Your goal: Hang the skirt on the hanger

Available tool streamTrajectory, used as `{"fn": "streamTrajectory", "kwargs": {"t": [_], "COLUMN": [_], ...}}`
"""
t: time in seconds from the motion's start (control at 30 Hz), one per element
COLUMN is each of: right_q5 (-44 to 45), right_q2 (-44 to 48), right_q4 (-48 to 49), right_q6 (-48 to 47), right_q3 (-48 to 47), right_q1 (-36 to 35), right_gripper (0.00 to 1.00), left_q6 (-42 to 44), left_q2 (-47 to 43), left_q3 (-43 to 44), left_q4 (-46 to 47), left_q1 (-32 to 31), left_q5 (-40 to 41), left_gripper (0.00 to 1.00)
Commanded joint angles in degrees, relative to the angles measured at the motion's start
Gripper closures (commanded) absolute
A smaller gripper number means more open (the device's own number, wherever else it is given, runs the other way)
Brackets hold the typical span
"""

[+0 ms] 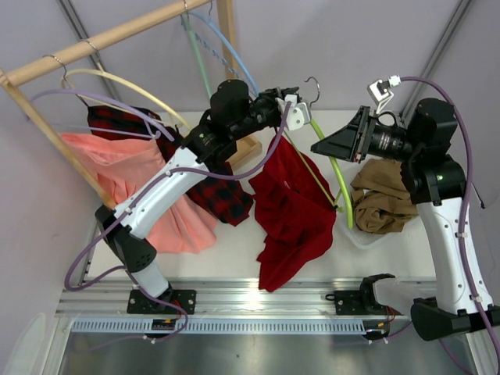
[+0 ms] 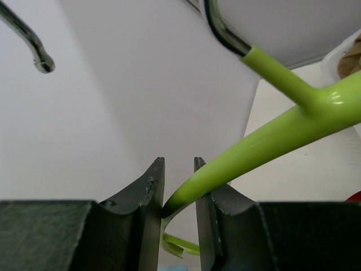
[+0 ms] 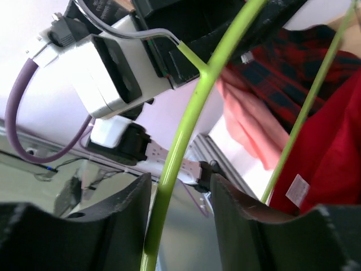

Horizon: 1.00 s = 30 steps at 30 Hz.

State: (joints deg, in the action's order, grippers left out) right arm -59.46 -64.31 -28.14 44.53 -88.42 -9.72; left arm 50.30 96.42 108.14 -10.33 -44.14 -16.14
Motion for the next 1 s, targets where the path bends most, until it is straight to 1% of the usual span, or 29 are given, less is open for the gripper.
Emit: {"fn": "streamTrajectory", "kwargs": {"t": [0.0, 0.03, 0.1, 0.13, 0.2, 0.23, 0.33, 0.4, 0.47, 0.57, 0.7, 0.97], "right_q5": [3.2, 4.4, 11.0, 13.3, 18.2, 19.2, 19.8, 20.3, 23.2, 27.4, 32.2, 38.8], "right_q2": [-1.4, -2.0, -4.3, -5.0, -5.9, -5.8, -3.1, -1.5, -0.1, 0.4, 1.5, 1.1], "right_q4": [-12.9, -15.7, -22.0, -27.6, -31.0, -31.8, -28.7, -25.8, -25.3, -25.8, -24.5, -23.1], "right_q6": [-10.0, -12.2, -16.9, -20.8, -23.2, -23.6, -24.2, -25.0, -26.6, -30.0, -32.2, -35.8], "right_q3": [-6.9, -9.0, -14.6, -20.3, -24.7, -25.6, -23.7, -19.5, -18.1, -19.3, -19.4, -20.4], "right_q1": [1.1, 1.5, 1.8, 1.8, 1.6, 1.6, 1.5, 0.9, -0.6, -3.4, -6.4, -11.4], "right_gripper": [0.47, 0.47, 0.45, 0.43, 0.4, 0.4, 0.39, 0.39, 0.39, 0.37, 0.37, 0.35], "left_q6": [-3.1, -2.6, -0.8, -0.4, 0.6, 0.8, 1.0, 1.3, 1.4, 1.6, 1.3, 2.4], "left_q2": [-5.0, -5.0, -4.7, -4.5, -4.1, -3.7, -3.0, -2.8, -2.4, -1.7, -0.4, 1.4], "left_q3": [-0.6, -0.6, -0.1, 0.1, 1.4, 1.7, 2.8, 3.4, 4.4, 6.1, 8.9, 12.3], "left_q4": [11.5, 11.3, 10.7, 8.9, 7.1, 6.6, 5.4, 4.3, 3.1, 1.4, -1.4, -5.1], "left_q1": [0.1, 0.1, 0.1, 0.1, 0.1, 0.1, 0.1, 0.2, 0.1, 0.1, -0.1, -1.2], "left_q5": [2.6, 3.0, 4.1, 4.3, 4.5, 4.5, 5.0, 5.2, 5.5, 6.6, 8.7, 12.4], "left_gripper": [0.84, 0.84, 0.84, 0.84, 0.84, 0.84, 0.84, 0.84, 0.84, 0.83, 0.83, 0.82]}}
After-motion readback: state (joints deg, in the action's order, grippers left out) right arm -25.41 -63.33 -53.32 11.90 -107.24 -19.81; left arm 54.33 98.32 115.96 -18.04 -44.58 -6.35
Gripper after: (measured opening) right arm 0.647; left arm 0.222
